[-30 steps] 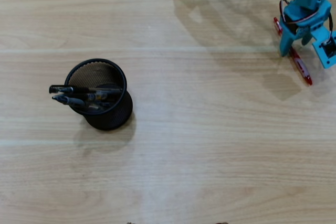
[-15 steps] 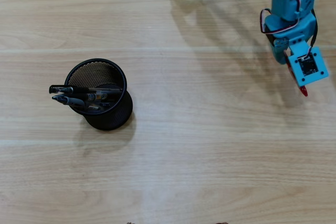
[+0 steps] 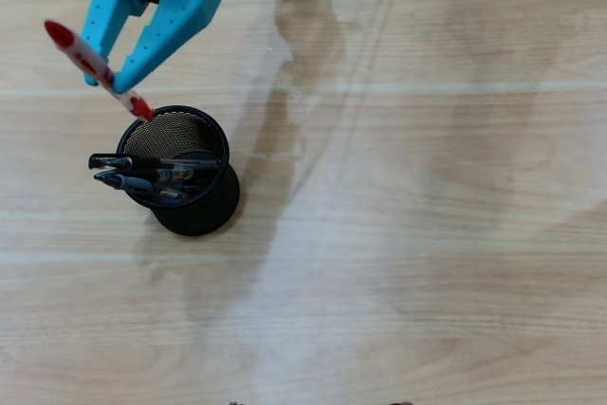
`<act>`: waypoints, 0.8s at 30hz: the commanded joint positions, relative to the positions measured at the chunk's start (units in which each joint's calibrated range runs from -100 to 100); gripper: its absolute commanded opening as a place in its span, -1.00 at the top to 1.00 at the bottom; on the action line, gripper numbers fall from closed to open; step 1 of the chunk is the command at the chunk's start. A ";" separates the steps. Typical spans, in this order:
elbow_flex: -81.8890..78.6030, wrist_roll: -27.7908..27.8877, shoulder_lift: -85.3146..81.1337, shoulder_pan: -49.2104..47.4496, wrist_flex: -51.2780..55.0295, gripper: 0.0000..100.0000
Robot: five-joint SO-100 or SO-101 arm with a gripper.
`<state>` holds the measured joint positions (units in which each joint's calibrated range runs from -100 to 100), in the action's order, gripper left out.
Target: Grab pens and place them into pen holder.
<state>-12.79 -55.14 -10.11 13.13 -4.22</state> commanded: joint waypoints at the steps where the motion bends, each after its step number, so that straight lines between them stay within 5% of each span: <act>1: 0.34 -2.26 3.69 1.31 -3.56 0.96; 9: 1.25 -2.73 7.92 1.47 -3.04 0.96; 17: -1.83 -2.73 6.99 1.31 13.46 0.96; 24: -1.19 -2.78 6.99 0.99 15.69 0.96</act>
<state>-15.27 -57.54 -1.65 14.31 11.28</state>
